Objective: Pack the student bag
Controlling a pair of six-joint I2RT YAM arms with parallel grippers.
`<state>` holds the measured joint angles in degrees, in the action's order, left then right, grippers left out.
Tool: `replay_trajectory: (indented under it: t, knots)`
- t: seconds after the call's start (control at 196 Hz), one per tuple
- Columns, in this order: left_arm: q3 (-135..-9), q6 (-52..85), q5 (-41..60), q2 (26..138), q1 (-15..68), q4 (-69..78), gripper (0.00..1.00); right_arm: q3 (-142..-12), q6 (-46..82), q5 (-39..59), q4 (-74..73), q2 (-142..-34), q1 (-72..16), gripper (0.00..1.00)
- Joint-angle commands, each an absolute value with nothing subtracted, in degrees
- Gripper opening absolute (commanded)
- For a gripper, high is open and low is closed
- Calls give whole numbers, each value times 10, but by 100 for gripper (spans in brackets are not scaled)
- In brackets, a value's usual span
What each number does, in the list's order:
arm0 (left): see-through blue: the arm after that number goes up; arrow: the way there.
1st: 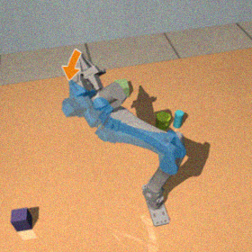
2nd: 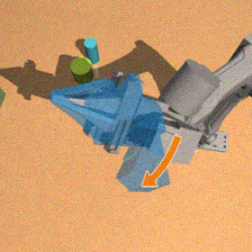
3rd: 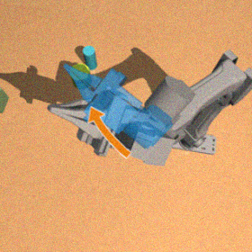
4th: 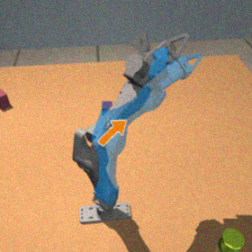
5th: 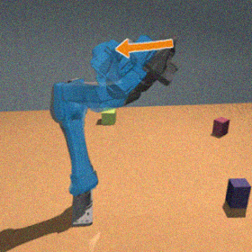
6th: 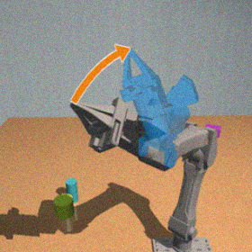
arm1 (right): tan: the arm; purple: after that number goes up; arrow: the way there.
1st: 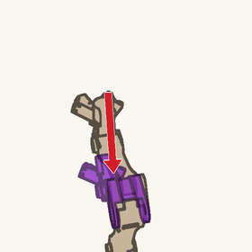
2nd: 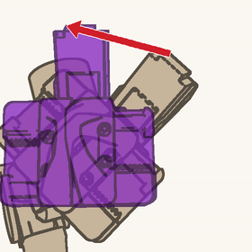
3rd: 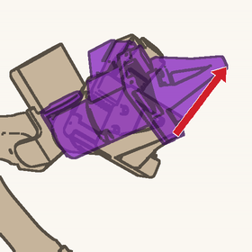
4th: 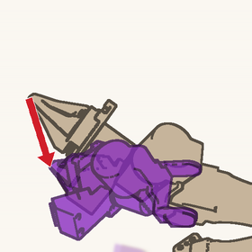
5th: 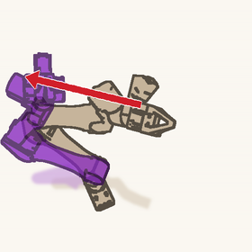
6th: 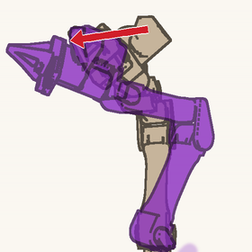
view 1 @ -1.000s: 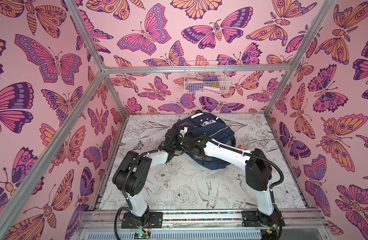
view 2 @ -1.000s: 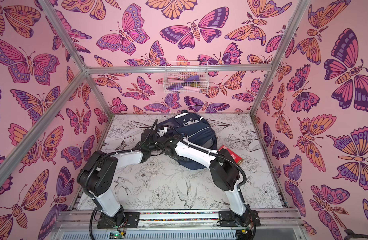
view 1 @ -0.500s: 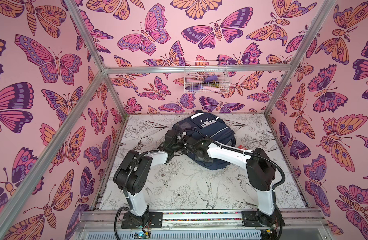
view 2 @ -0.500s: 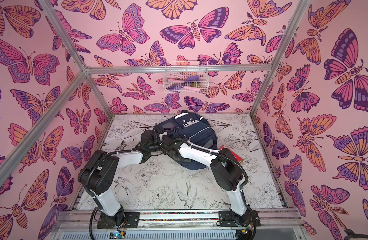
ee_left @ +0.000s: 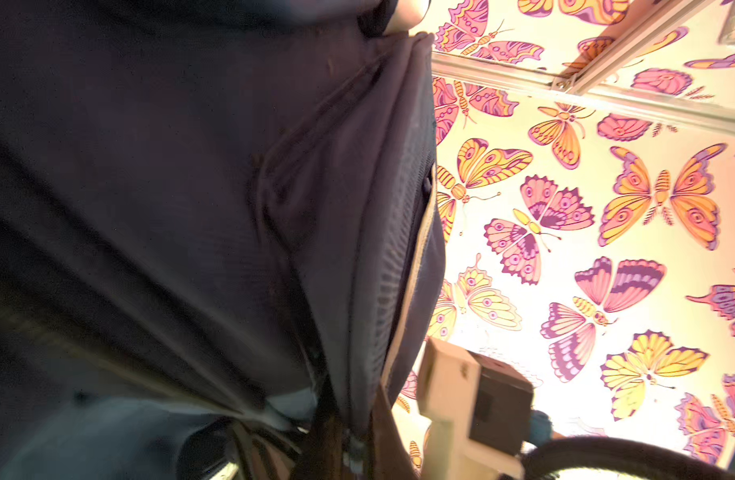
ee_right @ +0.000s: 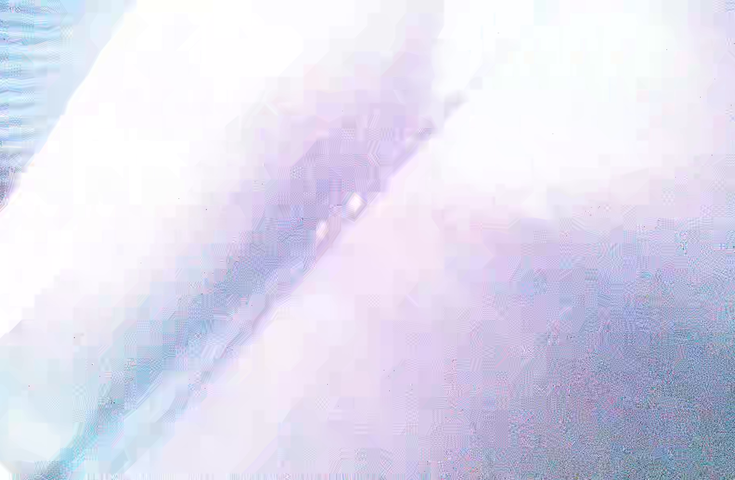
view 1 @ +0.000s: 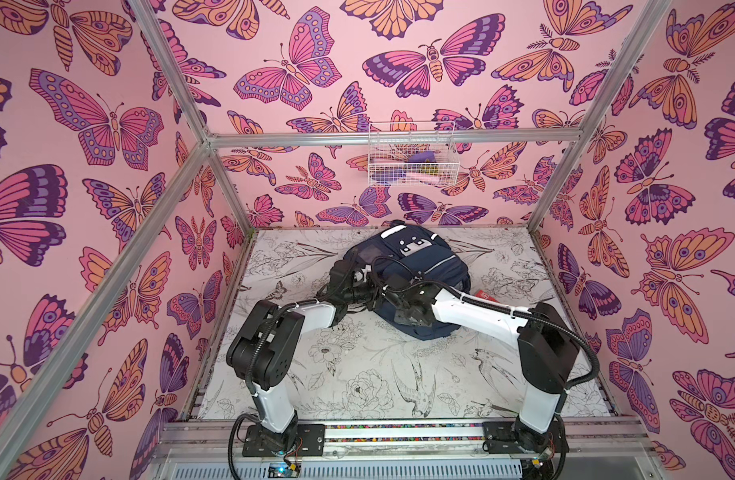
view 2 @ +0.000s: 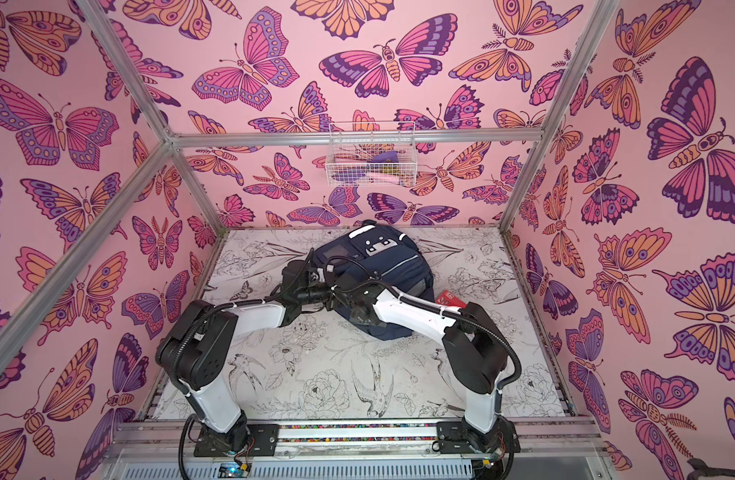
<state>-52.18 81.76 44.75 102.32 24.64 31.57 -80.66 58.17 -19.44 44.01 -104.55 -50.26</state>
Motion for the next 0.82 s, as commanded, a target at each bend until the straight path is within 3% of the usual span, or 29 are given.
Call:
replay_trajectory:
  t: [0.0, 0.245, 0.556, 0.812]
  knots:
    - [-540, 732, 451, 1005, 243, 230, 0, -796, 582, -170, 491, -1003, -495, 0]
    - [-544, 659, 426, 998, 232, 152, 0, -735, 582, -122, 510, -943, -475, 0]
    - [-586, 517, 366, 968, 202, -38, 0, -695, 524, -143, 571, -874, -416, 0]
    - [-660, 387, 201, 961, 103, -233, 0, -649, 441, -92, 516, -849, -369, 0]
